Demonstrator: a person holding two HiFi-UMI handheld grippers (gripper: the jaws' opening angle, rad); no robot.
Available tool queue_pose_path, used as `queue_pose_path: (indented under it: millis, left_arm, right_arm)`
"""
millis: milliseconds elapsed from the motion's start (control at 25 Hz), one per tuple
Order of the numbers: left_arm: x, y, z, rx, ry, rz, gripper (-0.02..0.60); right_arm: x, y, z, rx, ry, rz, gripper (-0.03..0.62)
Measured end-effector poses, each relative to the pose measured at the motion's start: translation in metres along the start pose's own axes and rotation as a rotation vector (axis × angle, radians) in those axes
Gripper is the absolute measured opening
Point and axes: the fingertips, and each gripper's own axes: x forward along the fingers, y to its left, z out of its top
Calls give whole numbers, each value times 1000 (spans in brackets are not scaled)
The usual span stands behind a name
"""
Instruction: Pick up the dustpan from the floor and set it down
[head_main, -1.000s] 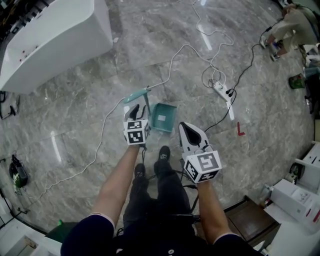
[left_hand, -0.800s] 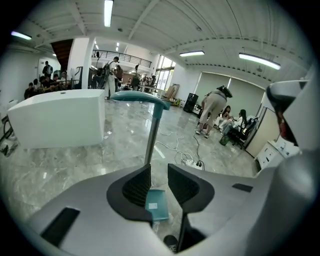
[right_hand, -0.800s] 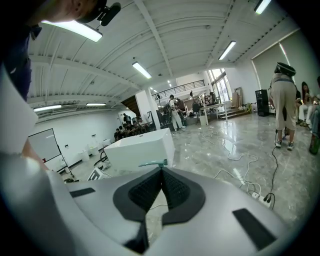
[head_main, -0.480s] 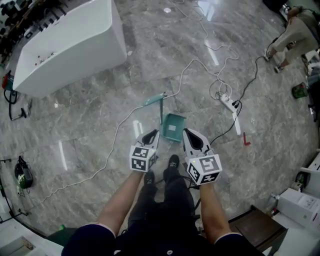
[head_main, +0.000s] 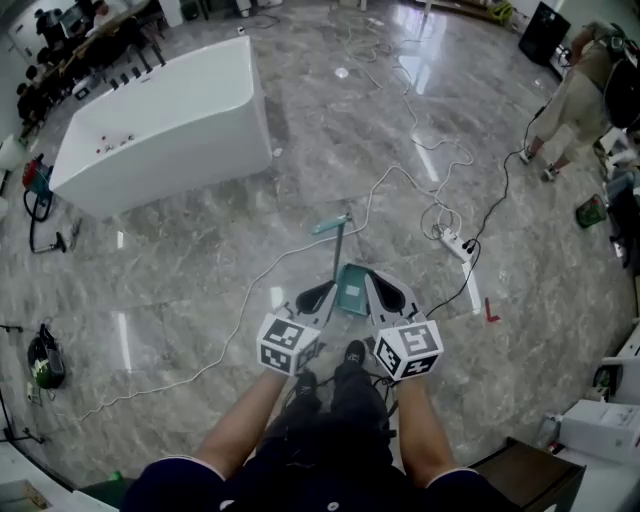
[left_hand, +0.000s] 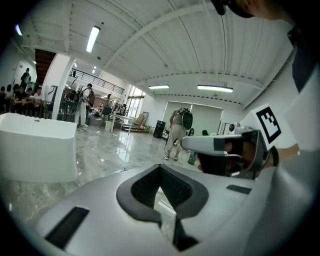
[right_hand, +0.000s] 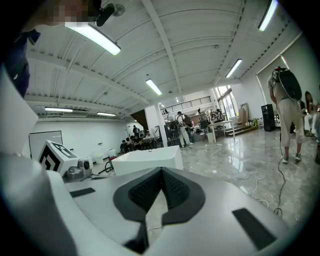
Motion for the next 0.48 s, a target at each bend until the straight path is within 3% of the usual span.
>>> queue_pose_path:
  millis: [160,480]
  left_arm:
    - [-28,-22,29,33,-56,-68,14]
    - [-79,-45,73,98,-123,-103,14]
  right_arm:
    - [-12,23,14,-12,-53,9,6]
    - [-34,71,61,-62,-124,44,6]
